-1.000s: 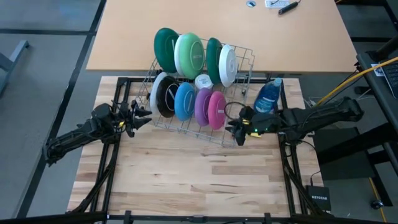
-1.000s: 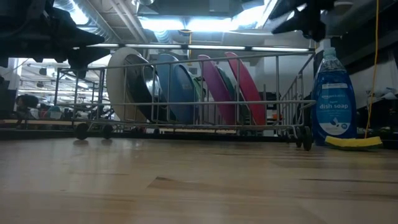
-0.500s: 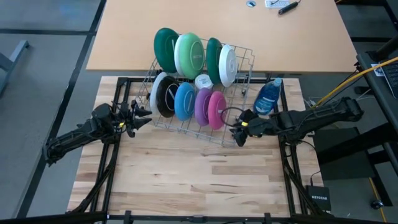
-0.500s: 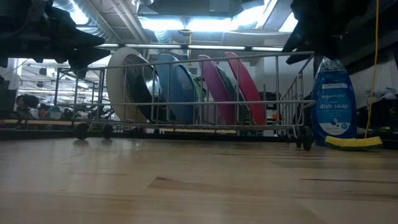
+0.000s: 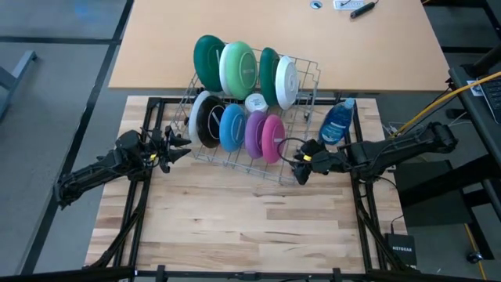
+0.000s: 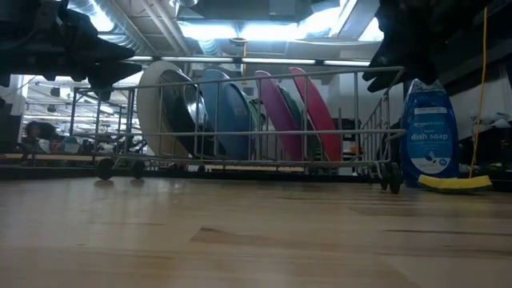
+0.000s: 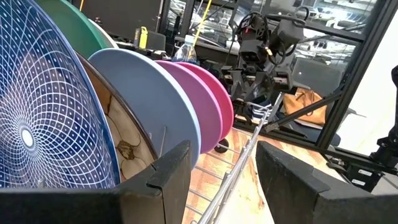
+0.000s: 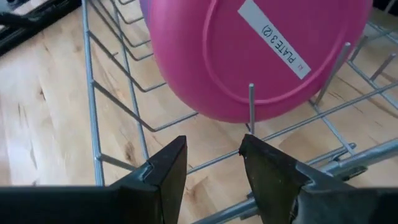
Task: Sort dishes
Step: Return to Home Position
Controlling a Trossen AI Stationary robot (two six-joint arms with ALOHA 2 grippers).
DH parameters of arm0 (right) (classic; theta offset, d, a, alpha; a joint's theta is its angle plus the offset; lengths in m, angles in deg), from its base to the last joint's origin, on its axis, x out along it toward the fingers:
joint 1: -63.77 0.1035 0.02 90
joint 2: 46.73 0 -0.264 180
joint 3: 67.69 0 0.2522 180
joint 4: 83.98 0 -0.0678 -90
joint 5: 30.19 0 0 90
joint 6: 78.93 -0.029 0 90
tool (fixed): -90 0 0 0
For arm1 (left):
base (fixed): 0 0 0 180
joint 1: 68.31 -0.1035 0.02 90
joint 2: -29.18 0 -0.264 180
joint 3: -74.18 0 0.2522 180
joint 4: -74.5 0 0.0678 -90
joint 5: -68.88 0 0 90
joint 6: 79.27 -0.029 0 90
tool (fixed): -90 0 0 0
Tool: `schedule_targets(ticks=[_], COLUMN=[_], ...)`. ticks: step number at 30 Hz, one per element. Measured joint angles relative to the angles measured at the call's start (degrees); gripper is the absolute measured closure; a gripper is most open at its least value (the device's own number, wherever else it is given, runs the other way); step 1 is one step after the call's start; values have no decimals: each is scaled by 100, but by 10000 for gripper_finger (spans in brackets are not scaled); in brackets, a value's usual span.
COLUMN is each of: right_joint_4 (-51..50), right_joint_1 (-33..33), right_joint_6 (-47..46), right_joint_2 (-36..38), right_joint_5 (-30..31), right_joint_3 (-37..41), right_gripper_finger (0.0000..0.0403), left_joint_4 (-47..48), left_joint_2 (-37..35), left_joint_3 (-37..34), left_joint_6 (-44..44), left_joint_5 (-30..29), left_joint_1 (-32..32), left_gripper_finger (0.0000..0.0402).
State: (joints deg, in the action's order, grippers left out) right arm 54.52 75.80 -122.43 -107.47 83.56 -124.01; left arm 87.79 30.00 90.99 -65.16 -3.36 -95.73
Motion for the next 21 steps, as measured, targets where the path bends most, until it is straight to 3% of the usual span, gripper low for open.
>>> schedule_targets(ticks=[7,11,16,21], right_joint_4=[145,171,650,865], right_joint_1=[-4,-4,-4,-4], right_joint_6=[945,1318,1978,1950], right_joint_2=[-10,162,962,1942], right_joint_5=[-131,-734,-1690,-2269], right_joint_3=[17,24,508,1092], right_gripper_finger=[240,240,240,240], left_joint_4=[-3,-4,-7,-7], left_joint_2=[0,0,2,2], left_joint_3=[-1,-2,-2,-2], left_joint_6=[2,2,2,2], left_joint_5=[0,0,1,0], left_joint_1=[0,0,0,0], left_gripper_finger=[231,231,231,231])
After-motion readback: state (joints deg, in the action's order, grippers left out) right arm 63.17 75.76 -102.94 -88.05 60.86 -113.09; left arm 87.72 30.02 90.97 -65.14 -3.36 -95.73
